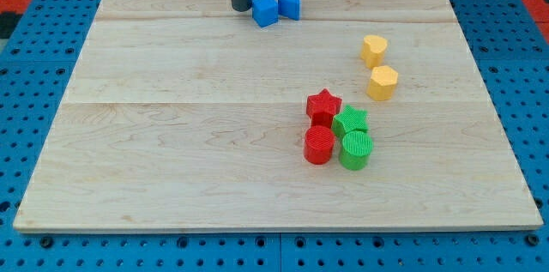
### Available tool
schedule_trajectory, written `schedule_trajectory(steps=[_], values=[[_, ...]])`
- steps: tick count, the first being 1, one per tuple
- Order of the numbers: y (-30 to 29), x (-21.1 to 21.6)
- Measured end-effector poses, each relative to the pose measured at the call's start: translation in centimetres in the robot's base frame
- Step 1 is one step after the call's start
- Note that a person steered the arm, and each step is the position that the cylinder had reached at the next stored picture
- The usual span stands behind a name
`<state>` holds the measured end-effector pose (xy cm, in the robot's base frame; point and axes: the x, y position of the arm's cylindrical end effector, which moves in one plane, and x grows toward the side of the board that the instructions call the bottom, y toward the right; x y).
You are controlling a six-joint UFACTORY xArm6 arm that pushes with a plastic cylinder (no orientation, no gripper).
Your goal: Move the yellow hexagon closer to the yellow heart
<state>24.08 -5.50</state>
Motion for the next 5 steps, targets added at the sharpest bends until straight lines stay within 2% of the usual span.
schedule_trajectory(steps=[2,3,4,5], values=[[1.1,-0.2],[-0.7,4.2],[-0.1,12.9],[3.0,17.4]])
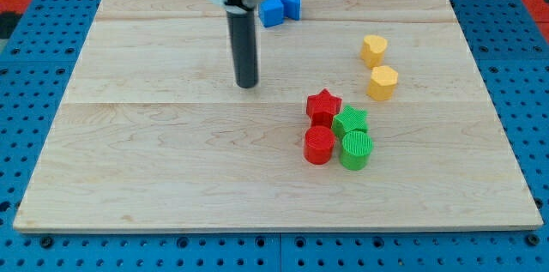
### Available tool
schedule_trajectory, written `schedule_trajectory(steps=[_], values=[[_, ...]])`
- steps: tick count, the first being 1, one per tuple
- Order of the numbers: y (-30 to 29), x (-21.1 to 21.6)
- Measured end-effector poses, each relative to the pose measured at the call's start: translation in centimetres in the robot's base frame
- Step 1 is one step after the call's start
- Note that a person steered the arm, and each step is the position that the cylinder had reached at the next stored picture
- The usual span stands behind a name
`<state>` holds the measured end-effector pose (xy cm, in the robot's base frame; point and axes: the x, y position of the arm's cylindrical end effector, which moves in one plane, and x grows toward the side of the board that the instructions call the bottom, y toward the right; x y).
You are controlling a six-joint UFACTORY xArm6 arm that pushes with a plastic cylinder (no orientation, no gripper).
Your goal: Move the yellow hexagon closer to the yellow heart
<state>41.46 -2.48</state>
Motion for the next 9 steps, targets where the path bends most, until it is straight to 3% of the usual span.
schedule_trajectory(steps=[1,3,5,6,7,8,9], values=[[4.4,-1.8],[9.1,-9.6],[21.4,-10.2],[23.4,-5.7],[23.2,3.3],[21.7,6.4],[19.7,3.8]])
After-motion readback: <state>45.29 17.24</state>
